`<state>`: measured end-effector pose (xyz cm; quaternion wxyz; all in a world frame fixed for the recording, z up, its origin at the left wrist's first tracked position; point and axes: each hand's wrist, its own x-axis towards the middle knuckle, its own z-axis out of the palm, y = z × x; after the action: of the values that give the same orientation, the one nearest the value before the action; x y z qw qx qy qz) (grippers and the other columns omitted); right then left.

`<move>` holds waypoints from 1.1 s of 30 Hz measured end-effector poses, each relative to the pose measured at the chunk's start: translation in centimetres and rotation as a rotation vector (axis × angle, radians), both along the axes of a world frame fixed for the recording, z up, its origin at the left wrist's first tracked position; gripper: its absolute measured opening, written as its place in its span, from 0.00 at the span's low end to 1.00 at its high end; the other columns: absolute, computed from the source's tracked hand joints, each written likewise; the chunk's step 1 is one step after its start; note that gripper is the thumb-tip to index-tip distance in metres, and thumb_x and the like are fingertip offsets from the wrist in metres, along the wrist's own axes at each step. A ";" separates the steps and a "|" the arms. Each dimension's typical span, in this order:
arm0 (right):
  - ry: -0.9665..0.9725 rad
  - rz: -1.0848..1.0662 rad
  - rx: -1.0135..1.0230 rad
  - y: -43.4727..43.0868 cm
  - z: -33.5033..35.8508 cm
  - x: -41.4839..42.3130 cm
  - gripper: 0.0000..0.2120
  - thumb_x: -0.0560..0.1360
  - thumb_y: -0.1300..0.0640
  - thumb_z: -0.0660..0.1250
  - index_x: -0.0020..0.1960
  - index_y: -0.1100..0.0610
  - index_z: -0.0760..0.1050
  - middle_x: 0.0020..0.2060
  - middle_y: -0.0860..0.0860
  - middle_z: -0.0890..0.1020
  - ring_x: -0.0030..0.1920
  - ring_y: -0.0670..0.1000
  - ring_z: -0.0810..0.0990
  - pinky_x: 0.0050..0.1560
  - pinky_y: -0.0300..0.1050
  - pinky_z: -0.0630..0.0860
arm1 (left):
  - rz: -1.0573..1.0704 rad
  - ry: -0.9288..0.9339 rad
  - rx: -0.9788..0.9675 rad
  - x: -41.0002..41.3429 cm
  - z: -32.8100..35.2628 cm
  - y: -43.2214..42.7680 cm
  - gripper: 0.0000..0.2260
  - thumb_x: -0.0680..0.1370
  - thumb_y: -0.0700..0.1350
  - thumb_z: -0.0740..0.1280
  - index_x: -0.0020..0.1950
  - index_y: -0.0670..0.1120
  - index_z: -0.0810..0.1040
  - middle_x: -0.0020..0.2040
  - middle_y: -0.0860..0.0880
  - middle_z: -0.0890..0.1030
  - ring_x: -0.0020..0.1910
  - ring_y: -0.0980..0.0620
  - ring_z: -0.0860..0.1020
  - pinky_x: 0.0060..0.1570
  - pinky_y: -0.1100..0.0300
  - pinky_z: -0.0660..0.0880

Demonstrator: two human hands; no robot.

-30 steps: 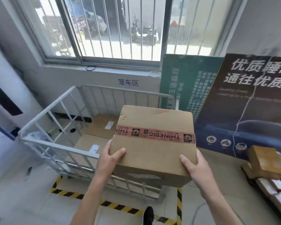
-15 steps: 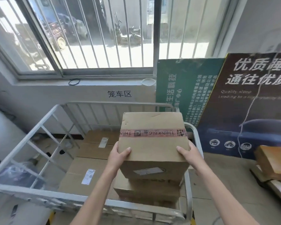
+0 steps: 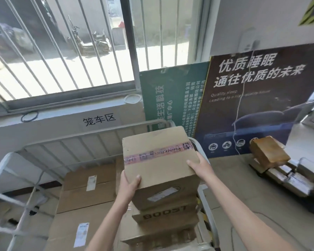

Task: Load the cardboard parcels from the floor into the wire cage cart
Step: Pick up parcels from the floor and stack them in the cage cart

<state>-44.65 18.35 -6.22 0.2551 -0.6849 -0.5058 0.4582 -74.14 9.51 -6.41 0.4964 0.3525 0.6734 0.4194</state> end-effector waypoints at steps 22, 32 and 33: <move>-0.224 -0.568 0.102 -25.6 3.9 13.8 0.31 0.81 0.44 0.62 0.81 0.43 0.55 0.79 0.45 0.62 0.77 0.49 0.61 0.72 0.49 0.61 | -0.932 0.492 0.368 24.4 1.9 -6.8 0.26 0.82 0.52 0.61 0.79 0.49 0.60 0.80 0.49 0.59 0.80 0.51 0.51 0.78 0.54 0.50; -0.137 -0.961 0.010 -45.4 -0.9 33.4 0.30 0.82 0.47 0.61 0.80 0.48 0.56 0.79 0.48 0.61 0.78 0.49 0.59 0.74 0.48 0.58 | -1.411 0.449 0.331 49.7 1.2 -19.9 0.27 0.82 0.52 0.62 0.80 0.49 0.60 0.79 0.50 0.63 0.78 0.53 0.58 0.76 0.58 0.55; -0.118 -1.005 0.001 -47.2 -1.3 34.9 0.30 0.81 0.47 0.62 0.80 0.48 0.57 0.79 0.48 0.62 0.78 0.48 0.59 0.75 0.48 0.58 | -1.458 0.447 0.316 51.8 0.8 -21.3 0.26 0.82 0.52 0.62 0.80 0.49 0.60 0.78 0.50 0.63 0.78 0.53 0.59 0.76 0.56 0.56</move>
<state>-9.76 -28.82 -7.56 0.4155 -0.8683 -0.1273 0.2390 -22.34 -11.78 -5.59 0.4431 0.8490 0.2879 -0.0028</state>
